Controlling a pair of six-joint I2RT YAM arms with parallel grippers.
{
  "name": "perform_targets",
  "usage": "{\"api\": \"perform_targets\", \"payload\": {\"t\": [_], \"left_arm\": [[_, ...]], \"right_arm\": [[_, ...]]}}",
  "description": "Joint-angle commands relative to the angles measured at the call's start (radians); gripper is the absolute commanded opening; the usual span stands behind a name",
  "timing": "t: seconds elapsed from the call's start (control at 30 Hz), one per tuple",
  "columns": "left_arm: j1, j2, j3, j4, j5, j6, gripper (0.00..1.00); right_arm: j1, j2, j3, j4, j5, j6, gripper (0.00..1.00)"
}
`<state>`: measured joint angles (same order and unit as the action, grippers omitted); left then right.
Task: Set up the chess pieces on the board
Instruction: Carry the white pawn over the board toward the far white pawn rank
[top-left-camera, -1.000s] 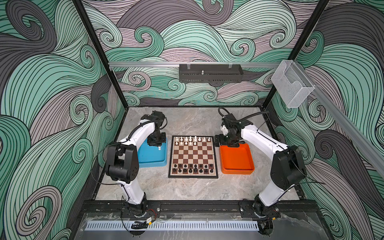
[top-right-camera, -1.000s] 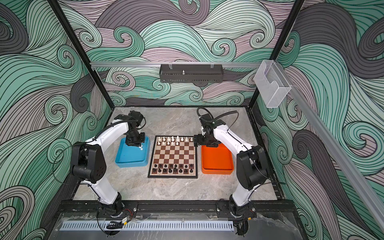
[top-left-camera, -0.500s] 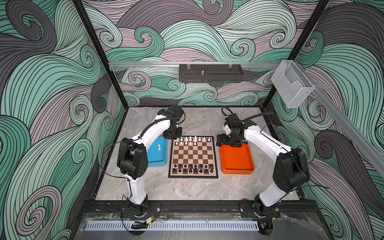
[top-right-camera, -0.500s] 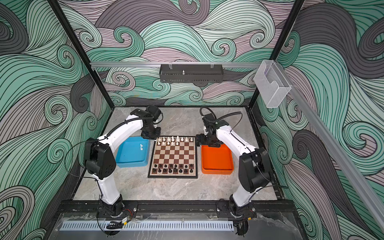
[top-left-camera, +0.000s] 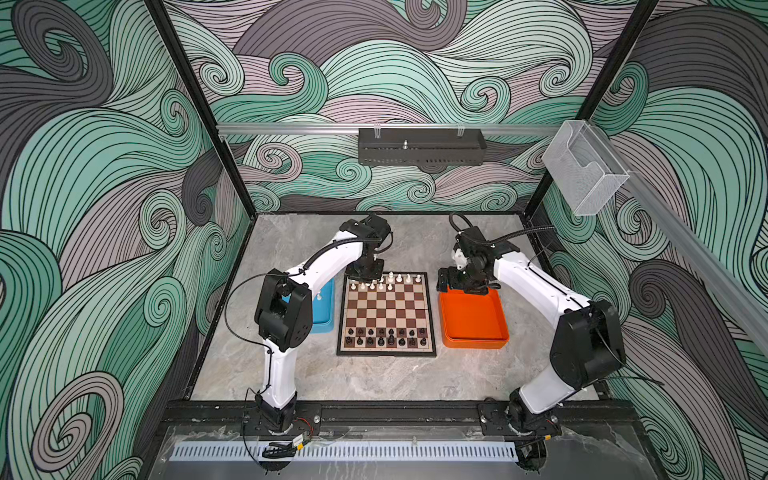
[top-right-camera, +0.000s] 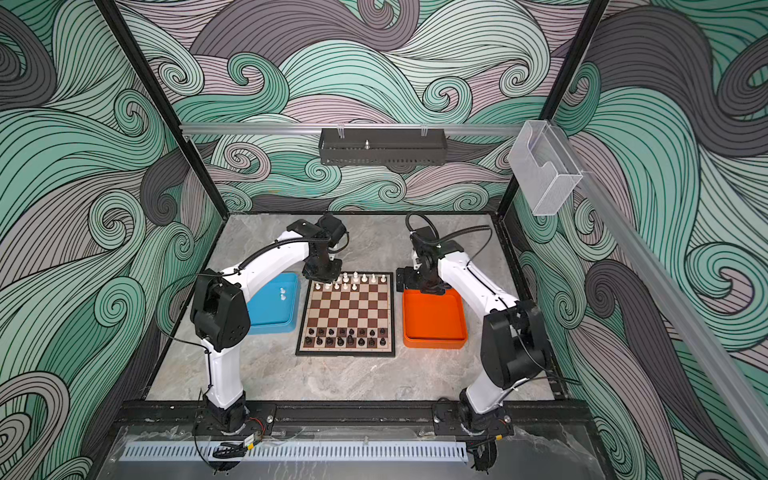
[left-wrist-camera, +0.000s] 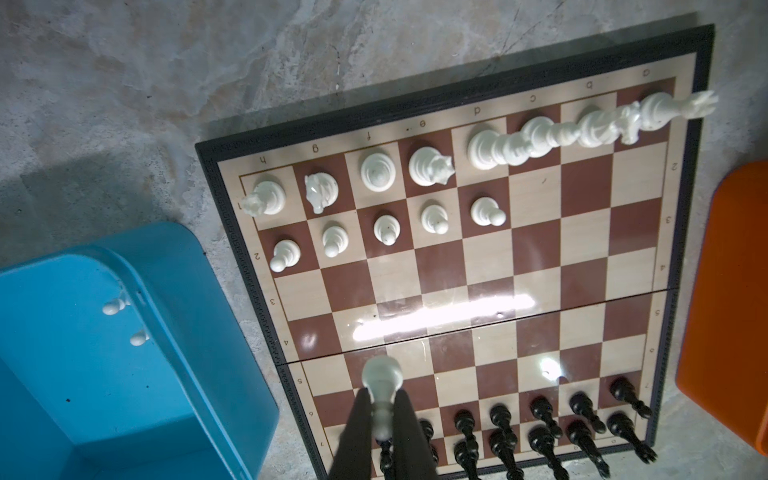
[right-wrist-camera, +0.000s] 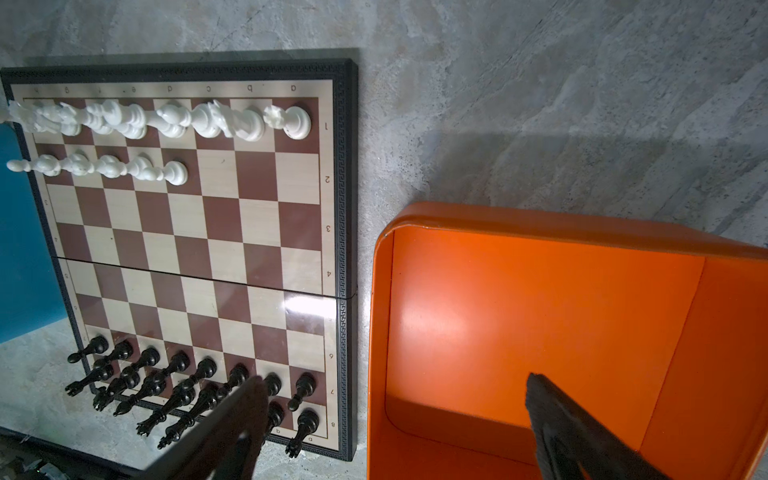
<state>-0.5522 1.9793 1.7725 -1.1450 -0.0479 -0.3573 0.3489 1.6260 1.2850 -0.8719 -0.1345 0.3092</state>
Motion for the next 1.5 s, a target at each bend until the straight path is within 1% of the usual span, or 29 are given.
{"api": "perform_targets", "payload": {"t": [0.0, 0.1, 0.33, 0.8, 0.97, 1.2, 1.47], "left_arm": [[0.0, 0.013, 0.019, -0.047, -0.037, -0.017, 0.09], [0.0, 0.013, 0.021, -0.05, -0.047, -0.011, 0.09], [-0.014, 0.038, 0.056, -0.038, -0.008, -0.007, 0.09], [-0.107, 0.212, 0.268, -0.062, 0.007, -0.019, 0.1], [-0.13, 0.257, 0.32, -0.065, 0.019, -0.023, 0.1], [-0.144, 0.306, 0.35, -0.051, 0.042, -0.035, 0.1], [-0.147, 0.337, 0.362, -0.029, 0.04, -0.045, 0.1]], "right_arm": [[-0.007, -0.022, -0.011, -0.003, -0.005, -0.01, 0.96], [-0.006, -0.019, -0.009, -0.003, -0.006, -0.01, 0.97], [-0.011, -0.013, -0.004, -0.003, -0.007, -0.012, 0.97], [-0.07, -0.036, -0.009, -0.004, -0.02, -0.012, 0.97], [-0.079, -0.038, -0.02, -0.004, -0.027, -0.013, 0.97], [-0.09, -0.042, -0.03, -0.003, -0.032, -0.015, 0.97], [-0.097, -0.04, -0.035, -0.002, -0.036, -0.016, 0.97]]}}
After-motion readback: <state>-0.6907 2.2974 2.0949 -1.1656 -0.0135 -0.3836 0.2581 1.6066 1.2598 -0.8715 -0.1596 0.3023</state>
